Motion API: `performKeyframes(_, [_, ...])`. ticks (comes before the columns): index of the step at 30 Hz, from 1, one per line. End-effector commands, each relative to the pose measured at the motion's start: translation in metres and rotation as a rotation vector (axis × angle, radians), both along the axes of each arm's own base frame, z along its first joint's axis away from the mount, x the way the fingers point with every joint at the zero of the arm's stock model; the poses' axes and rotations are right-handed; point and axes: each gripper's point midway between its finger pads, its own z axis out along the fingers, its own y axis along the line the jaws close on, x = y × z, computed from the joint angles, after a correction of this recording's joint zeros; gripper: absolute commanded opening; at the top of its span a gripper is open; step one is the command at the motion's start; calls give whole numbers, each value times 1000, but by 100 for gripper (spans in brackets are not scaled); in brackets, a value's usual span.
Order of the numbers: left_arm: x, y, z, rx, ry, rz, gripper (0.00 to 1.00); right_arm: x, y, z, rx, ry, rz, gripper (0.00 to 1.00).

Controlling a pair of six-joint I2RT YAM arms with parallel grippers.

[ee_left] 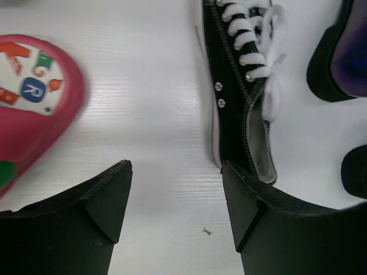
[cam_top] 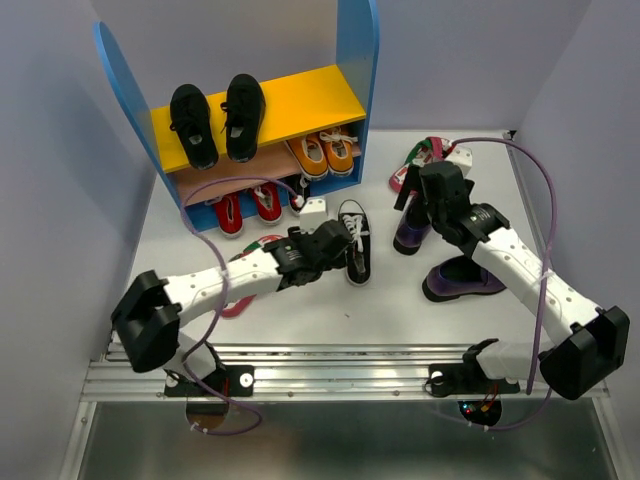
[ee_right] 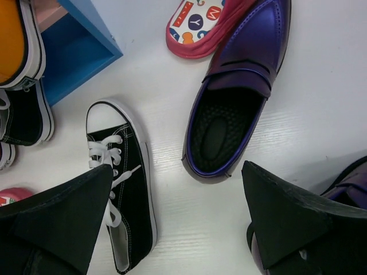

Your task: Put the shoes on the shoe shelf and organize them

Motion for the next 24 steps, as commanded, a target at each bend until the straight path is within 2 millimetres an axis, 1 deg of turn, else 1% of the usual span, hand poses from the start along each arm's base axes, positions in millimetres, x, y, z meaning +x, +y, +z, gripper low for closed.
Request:
performKeyframes(1, [7,-54,14,-37,-41,3,73,-3,-15,9,11,-49,-69,100])
performKeyframes(4, [3,-75,5,-21,5,-7,72,-7,-22,16,-13,-65,-85,100])
performKeyframes(5, [6,-85,3,-12,10,-10,72,-7,-28,18,-22,-69,-100,100])
performKeyframes(9, [8,-103,0,-24,-6,-25,75,-9,-32,26,-33,-81,-99,100])
performKeyframes(10, [9,-104,-2,-22,-6,-26,75,-10,-32,29,-30,-88,-100,100])
performKeyframes(14, [10,-109,-22,21,23,-36,76,-12,-33,30,-21,-90,-101,100])
performKeyframes(15, [9,-110,-31,41,37,-39,76,-13,-33,30,-21,-90,-101,100])
performKeyframes(16, [8,-110,-37,49,44,-40,77,-12,-33,29,-21,-87,-102,100])
performKeyframes(17, [6,-111,-47,66,62,-46,77,-13,-33,29,-21,-89,-102,100])
performKeyframes(20, [3,-116,-59,82,77,-61,76,-12,-32,28,-21,-83,-98,100])
performKeyframes(21, [3,-117,-65,98,83,-61,76,-11,-31,26,-24,-81,-97,100])
performKeyframes(23, [3,-116,-71,115,89,-52,74,-11,-31,26,-21,-79,-97,100])
performKeyframes(24, [4,-115,-75,133,91,-48,69,-11,-30,26,-21,-78,-96,100])
